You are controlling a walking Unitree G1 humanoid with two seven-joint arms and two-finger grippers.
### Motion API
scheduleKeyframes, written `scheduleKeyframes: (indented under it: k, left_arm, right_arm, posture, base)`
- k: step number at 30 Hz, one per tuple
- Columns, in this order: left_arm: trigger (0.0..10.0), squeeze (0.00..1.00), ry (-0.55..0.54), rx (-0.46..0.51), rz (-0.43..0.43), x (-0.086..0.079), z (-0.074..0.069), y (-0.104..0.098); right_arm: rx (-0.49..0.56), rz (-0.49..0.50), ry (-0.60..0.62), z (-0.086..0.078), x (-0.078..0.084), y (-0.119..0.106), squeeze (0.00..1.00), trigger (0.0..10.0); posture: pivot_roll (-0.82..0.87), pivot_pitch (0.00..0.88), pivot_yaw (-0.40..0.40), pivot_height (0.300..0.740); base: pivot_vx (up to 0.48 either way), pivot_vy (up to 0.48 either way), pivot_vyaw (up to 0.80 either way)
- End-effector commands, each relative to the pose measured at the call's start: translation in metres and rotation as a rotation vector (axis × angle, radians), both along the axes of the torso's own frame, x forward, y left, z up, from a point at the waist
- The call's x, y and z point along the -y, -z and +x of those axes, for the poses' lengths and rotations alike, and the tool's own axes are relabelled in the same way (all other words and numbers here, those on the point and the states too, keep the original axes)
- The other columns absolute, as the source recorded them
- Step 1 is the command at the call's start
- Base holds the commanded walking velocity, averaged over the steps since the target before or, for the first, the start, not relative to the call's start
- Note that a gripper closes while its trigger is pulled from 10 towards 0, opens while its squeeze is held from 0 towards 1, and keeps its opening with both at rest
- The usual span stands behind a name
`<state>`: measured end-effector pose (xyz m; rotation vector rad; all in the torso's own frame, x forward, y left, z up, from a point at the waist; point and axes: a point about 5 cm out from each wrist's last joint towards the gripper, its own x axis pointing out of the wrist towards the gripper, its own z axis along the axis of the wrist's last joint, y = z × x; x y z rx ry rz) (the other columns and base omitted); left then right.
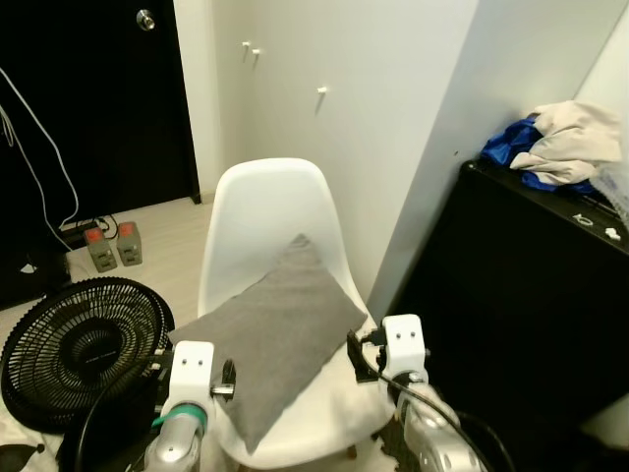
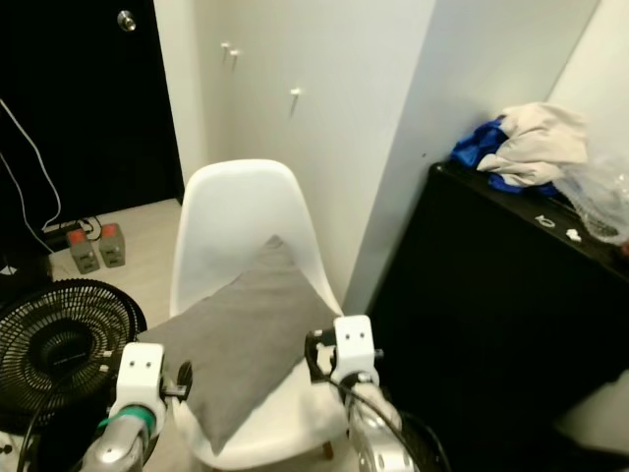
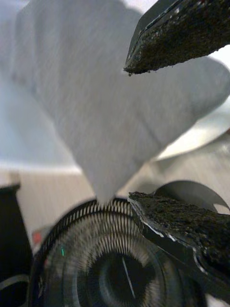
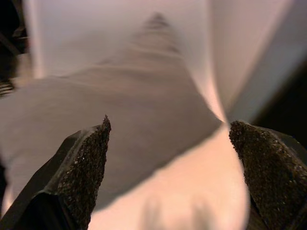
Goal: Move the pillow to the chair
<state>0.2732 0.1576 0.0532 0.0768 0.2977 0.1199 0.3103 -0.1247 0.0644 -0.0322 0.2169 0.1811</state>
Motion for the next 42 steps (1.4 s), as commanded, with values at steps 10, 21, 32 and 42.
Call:
scheduleKeyframes:
  k: [10,21,32,42]
  left_arm:
    - [10.0,0.00,-0.015,0.003,0.029,-0.006,-0.003,-0.002]
    - [10.0,0.00,0.015,-0.016,0.044,-0.006,-0.002,-0.003]
    - [10.0,0.00,0.027,-0.025,0.049,-0.004,0.000,-0.005]
    - [10.0,0.00,0.032,-0.028,0.051,-0.005,0.000,-0.006]
  right_arm:
    - [-0.001,0.005,-0.030,0.003,-0.008,0.001,0.00,10.0]
    - [-0.013,0.022,0.008,-0.004,-0.003,0.007,0.00,10.0]
    - [-0.023,0.030,0.028,-0.003,0.000,0.010,0.00,10.0]
    - [-0.032,0.038,0.036,-0.005,0.000,0.013,0.00,10.0]
  posture:
    - [0.03,0.026,-0.021,0.740]
    - [0.03,0.033,0.010,0.740]
    - [0.04,0.033,0.020,0.740]
    - [0.04,0.032,0.029,0.740]
  base:
    - [0.000,0.000,0.80]
    - [0.000,0.000,0.80]
    - [0.000,0.000,0.80]
    - [0.000,0.000,0.80]
